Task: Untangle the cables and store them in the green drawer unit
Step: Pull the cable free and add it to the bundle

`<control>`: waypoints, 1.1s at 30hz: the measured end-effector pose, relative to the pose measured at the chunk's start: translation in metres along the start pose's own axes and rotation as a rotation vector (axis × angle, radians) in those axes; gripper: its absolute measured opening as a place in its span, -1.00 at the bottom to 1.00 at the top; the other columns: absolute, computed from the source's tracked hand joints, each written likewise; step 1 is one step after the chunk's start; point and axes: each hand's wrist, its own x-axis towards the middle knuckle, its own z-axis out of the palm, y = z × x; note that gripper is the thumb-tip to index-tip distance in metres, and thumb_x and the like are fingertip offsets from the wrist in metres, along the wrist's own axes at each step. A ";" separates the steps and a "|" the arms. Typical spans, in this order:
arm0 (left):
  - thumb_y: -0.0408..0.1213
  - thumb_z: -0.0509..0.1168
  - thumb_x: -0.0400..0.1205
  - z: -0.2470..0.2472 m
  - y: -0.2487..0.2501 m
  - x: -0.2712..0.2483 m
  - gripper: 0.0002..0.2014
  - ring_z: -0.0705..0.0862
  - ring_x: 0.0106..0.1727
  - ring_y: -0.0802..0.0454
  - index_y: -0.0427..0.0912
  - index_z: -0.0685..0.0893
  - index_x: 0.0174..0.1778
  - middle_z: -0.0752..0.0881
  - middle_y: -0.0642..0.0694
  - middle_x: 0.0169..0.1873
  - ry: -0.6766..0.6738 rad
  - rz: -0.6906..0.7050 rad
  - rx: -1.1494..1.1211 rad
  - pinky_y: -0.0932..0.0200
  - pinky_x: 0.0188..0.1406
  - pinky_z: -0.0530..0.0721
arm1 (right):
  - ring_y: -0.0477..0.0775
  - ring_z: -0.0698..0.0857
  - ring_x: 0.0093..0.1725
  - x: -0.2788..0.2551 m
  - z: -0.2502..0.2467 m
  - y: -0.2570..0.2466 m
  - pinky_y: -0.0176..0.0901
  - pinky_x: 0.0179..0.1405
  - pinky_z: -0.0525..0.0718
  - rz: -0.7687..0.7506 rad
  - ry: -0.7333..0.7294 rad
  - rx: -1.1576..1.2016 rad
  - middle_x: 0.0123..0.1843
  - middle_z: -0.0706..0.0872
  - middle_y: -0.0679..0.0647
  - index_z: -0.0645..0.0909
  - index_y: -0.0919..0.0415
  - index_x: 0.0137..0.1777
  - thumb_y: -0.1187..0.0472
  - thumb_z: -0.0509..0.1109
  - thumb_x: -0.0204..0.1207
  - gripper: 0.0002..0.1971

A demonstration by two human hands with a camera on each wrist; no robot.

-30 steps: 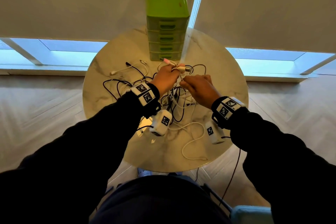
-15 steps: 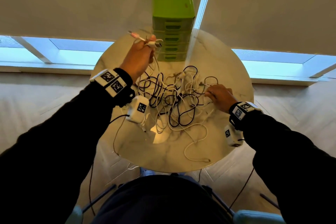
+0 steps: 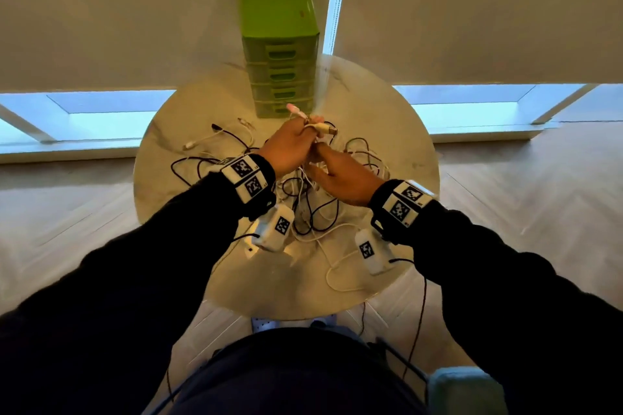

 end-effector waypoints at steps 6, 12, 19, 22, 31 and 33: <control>-0.11 0.08 0.84 0.029 0.024 0.002 -0.65 0.41 -0.49 0.22 -0.08 0.61 -0.21 0.48 0.15 -0.55 -0.111 0.034 -0.071 0.16 -0.35 0.42 | 0.13 0.56 -0.20 -0.026 -0.014 0.033 -0.08 -0.29 0.51 0.101 0.527 -0.008 -0.08 0.57 0.16 0.42 0.28 0.06 0.19 0.44 0.60 -0.74; 0.21 0.11 0.70 0.051 0.026 0.004 -0.60 0.55 -0.28 -0.02 -0.03 0.64 -0.10 0.60 0.04 -0.36 -0.172 0.081 0.015 -0.05 -0.12 0.58 | -0.13 0.72 -0.36 -0.053 -0.027 0.033 -0.29 -0.24 0.69 0.105 0.396 -0.005 -0.19 0.75 0.01 0.57 0.26 0.27 0.21 0.30 0.72 -0.79; -0.13 0.04 0.85 0.041 0.026 0.002 -0.73 0.38 -0.38 0.16 -0.17 0.61 0.16 0.44 0.06 -0.36 -0.048 0.033 -0.140 0.22 -0.37 0.38 | -0.20 0.61 -0.49 -0.095 -0.054 0.066 -0.39 -0.40 0.59 0.338 0.205 -0.034 -0.34 0.69 0.03 0.58 0.21 -0.11 0.17 0.22 0.76 -0.77; -0.18 0.03 0.85 0.040 0.025 -0.001 -0.79 0.43 -0.30 0.11 -0.05 0.57 0.07 0.48 -0.01 -0.27 -0.047 0.041 -0.158 0.17 -0.26 0.45 | -0.07 0.60 -0.44 -0.126 -0.054 0.098 -0.41 -0.46 0.56 0.582 -0.137 -0.065 -0.26 0.73 0.14 0.63 0.18 -0.06 0.22 0.18 0.76 -0.77; -0.27 0.01 0.86 0.096 0.027 -0.027 -0.83 0.50 -0.37 0.38 -0.15 0.47 0.04 0.47 0.11 -0.27 -0.227 0.129 -0.103 0.35 -0.24 0.41 | 0.27 0.33 0.59 -0.144 -0.025 0.107 0.20 0.55 0.36 0.585 -0.097 -0.357 0.67 0.30 0.12 0.22 -0.06 0.67 -0.16 0.54 0.45 -0.15; -0.26 0.02 0.86 0.106 0.026 -0.024 -0.79 0.45 -0.33 0.32 -0.05 0.45 -0.07 0.45 0.11 -0.28 -0.231 0.146 -0.117 0.28 -0.16 0.43 | 0.19 0.31 0.60 -0.128 -0.019 0.082 0.17 0.55 0.31 0.407 -0.074 -0.303 0.67 0.32 0.08 0.23 -0.06 0.67 -0.22 0.53 0.44 -0.14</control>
